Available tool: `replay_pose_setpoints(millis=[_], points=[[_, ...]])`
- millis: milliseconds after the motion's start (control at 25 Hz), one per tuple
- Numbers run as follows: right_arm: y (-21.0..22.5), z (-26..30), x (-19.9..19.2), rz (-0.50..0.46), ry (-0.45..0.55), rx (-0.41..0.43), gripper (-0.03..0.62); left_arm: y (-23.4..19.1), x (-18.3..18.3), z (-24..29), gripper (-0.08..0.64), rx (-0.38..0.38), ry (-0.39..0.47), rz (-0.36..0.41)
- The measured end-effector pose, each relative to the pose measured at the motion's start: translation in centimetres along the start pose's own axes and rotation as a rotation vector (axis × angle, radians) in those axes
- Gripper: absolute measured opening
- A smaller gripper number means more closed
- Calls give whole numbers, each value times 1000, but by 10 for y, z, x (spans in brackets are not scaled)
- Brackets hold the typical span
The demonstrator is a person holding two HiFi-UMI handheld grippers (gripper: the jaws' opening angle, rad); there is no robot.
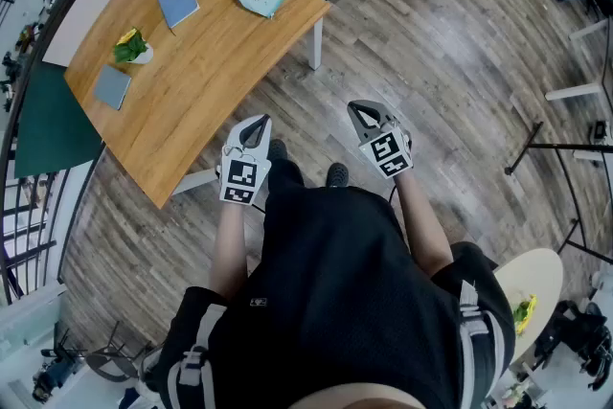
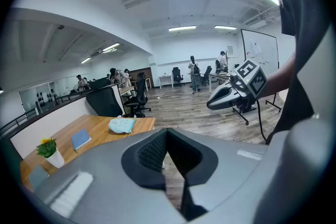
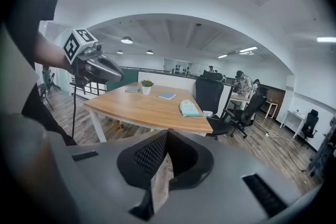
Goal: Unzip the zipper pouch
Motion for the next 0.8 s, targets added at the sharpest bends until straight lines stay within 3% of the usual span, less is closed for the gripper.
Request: replay_pose_setpoints(millis=[320,720,800], points=[[-7,29,18,-6,-10,-14,2,-35,-14,0,2,-13,-5,-14],[-11,73,45,-5,-31,-97,4,-96,-32,16,2,-71,8,12],[-12,80,50,3,-19,-101,56,-101,-34,20,17,-92,15,16]])
Point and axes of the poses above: the fingertips, and each gripper's own axes: z forward along the fingers, y to its right, x out of its top, the point moved 3 cm from there along -z, backward along the fingers, and after that the axes turned 8 degrees about z, right-handed, at the moved point
